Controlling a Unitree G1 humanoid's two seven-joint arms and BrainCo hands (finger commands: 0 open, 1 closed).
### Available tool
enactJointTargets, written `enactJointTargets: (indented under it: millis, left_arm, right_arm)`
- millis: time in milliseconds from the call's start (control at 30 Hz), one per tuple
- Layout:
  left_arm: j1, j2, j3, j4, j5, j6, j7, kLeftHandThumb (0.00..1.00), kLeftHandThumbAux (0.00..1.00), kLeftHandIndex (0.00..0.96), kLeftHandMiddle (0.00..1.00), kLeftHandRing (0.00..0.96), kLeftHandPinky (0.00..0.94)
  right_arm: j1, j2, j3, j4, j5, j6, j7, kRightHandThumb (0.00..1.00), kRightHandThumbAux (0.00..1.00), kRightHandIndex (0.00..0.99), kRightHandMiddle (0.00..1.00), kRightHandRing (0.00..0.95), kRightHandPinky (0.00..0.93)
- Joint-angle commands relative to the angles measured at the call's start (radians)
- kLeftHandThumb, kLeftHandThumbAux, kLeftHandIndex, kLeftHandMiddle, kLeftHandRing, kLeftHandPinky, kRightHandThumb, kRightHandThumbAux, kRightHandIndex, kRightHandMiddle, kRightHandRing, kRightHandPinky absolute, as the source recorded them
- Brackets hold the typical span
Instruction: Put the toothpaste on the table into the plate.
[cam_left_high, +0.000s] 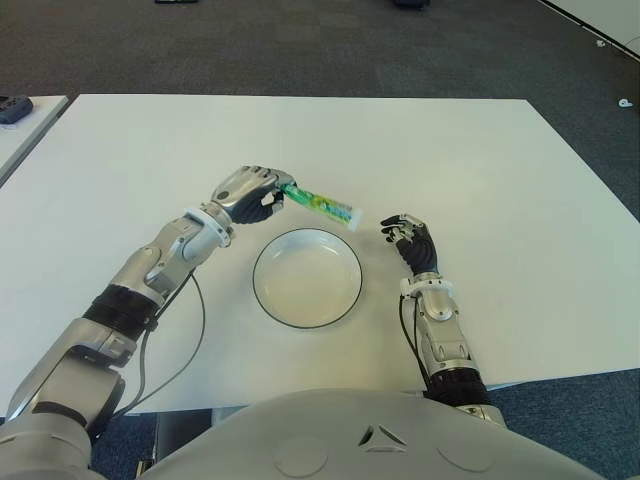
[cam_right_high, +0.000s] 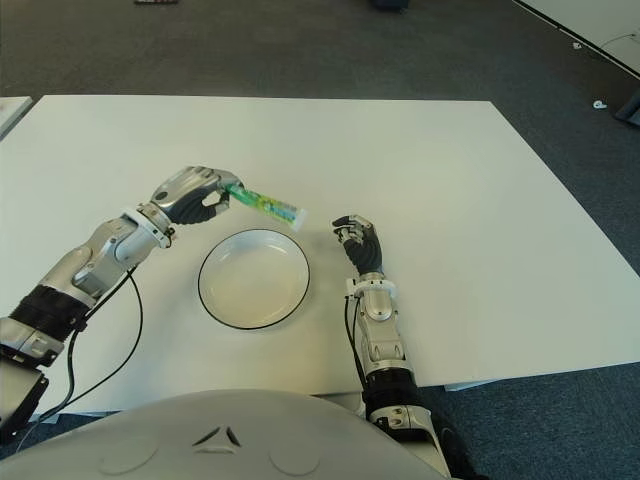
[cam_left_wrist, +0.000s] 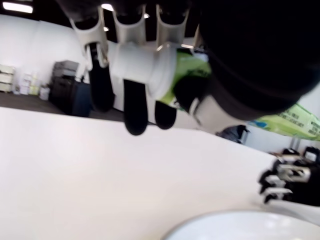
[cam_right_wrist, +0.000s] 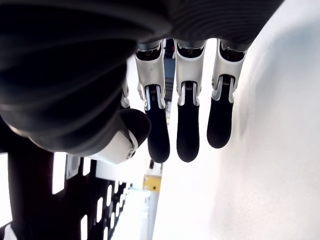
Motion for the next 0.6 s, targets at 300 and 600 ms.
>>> enactJointTargets:
  millis: [300,600]
  left_arm:
    - [0.006,0.126,-0.074,-0.057,0.304,-0.220,0.029,0.706,0.720,0.435,0.790,0.778,0.760]
    - [0.003,0.135,-0.098,-0.052,0.416,-0.271,0.083,0.707,0.717,0.436,0.800,0.789,0.762]
  right_arm:
    - [-0.006,0.003,0.003,0.005,0.000,0.009,-0.013,0.707,0.732,0.419,0.415,0.401,0.415]
    - [-0.001,0.005,0.005,-0.009,0.001,0.028,-0.015,0.708,0.732,0.419,0.415,0.399,0.410]
